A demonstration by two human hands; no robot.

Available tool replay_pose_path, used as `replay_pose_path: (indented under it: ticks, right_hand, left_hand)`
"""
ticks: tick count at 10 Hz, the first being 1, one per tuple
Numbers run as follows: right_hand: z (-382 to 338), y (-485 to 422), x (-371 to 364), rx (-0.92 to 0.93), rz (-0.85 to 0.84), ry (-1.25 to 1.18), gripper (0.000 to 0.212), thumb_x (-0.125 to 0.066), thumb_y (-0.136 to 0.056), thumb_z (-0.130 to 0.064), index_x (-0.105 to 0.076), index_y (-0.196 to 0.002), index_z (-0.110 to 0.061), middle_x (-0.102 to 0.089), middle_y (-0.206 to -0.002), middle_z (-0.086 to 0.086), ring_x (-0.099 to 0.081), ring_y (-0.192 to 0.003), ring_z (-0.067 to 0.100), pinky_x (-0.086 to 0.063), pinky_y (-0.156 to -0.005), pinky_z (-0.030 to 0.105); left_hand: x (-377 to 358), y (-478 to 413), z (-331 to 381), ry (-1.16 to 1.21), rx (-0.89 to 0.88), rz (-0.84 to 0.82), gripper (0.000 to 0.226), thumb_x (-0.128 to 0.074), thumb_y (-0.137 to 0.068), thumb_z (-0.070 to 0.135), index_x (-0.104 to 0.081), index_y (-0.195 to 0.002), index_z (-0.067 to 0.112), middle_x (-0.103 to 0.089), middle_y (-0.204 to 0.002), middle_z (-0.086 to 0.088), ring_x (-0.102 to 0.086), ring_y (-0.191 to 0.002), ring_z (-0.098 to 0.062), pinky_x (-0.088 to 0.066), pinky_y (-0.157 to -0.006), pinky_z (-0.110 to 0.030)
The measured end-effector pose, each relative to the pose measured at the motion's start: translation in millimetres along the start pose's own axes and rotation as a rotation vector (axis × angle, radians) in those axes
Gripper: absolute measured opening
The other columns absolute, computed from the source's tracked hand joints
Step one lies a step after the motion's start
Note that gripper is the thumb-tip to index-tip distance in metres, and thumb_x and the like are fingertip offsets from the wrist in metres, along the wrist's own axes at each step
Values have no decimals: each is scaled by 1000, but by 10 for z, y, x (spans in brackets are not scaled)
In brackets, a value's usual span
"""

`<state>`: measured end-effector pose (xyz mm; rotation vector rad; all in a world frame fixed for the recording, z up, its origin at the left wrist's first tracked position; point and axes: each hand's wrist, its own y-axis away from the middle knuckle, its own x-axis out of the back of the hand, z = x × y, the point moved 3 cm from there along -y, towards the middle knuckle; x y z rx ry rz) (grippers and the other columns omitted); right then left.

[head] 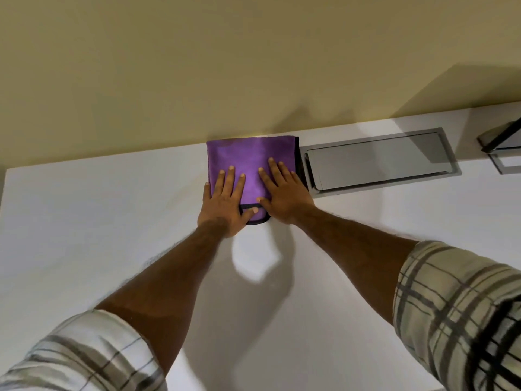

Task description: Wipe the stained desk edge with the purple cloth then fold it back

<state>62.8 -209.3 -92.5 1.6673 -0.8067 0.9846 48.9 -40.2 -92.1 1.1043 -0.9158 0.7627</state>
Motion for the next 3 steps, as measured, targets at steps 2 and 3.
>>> replay_pose_path:
  ticks: [2, 3]
  right_hand:
    - [-192, 97, 152, -60, 5, -40, 73, -40, -100, -50, -9, -159, -21, 5, -168, 10, -4, -154, 33, -16, -122, 49]
    - [-315, 446, 64, -34, 11, -89, 73, -43, -99, -50, -13, -159, -21, 0, -168, 10, -4, -154, 33, -14, -122, 50]
  left_hand:
    - [139, 241, 106, 16, 38, -67, 88, -35, -92, 66, 6, -157, 23, 14, -167, -7, 9, -154, -28, -6, -124, -52]
    - [79, 579, 145, 7, 28, -55, 88, -31, -92, 70, 5, -157, 23, 13, -167, -5, 8, -155, -27, -8, -124, -52]
